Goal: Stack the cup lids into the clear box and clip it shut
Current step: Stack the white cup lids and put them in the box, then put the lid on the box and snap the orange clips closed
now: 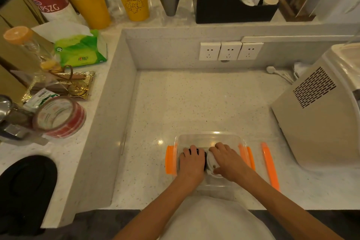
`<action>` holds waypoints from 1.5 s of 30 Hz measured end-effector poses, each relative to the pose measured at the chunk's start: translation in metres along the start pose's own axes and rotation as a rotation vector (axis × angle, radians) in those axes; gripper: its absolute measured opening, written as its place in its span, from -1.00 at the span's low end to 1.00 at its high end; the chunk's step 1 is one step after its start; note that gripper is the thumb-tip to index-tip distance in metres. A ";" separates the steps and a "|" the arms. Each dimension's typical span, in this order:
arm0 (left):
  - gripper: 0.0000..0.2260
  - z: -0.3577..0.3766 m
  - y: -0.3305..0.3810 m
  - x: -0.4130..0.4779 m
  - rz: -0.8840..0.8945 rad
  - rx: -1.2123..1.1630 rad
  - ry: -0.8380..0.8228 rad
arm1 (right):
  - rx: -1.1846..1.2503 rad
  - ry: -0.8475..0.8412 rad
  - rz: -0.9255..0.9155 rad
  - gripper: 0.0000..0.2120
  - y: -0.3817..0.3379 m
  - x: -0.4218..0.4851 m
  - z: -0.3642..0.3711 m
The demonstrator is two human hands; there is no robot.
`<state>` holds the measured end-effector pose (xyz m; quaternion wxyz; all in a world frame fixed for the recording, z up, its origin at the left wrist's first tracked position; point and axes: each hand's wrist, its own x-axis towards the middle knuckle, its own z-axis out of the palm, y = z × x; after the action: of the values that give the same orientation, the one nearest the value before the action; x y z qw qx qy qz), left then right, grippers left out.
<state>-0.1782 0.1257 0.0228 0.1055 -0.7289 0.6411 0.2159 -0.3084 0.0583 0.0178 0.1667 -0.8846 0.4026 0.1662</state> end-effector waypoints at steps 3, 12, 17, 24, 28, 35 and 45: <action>-0.59 0.000 0.001 0.000 0.012 0.018 0.000 | -0.024 0.039 0.012 -0.37 0.000 -0.001 0.003; -0.60 0.004 0.001 0.002 0.048 0.047 0.036 | -0.108 0.030 0.077 -0.43 -0.005 0.001 0.006; -0.54 0.004 0.000 0.003 0.059 0.064 0.017 | -0.136 0.020 0.127 -0.42 -0.007 0.001 0.006; -0.67 -0.026 0.012 -0.003 0.058 -0.031 0.042 | 0.389 0.133 0.078 -0.56 0.008 -0.024 -0.042; -0.86 -0.072 0.037 0.002 0.093 -0.167 0.252 | 0.813 0.426 0.214 -0.90 0.044 -0.057 -0.072; -0.82 -0.112 0.109 0.074 0.293 -0.225 0.244 | 1.027 0.441 0.756 -0.80 0.099 -0.116 -0.010; -0.40 -0.062 0.176 0.160 0.296 -0.055 -0.537 | 1.544 0.514 1.153 -0.39 0.070 -0.164 0.088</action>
<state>-0.3265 -0.0705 0.0270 0.2188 -0.5470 0.6835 0.4311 -0.4781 0.1605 -0.0019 0.4977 -0.2119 0.7923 -0.2823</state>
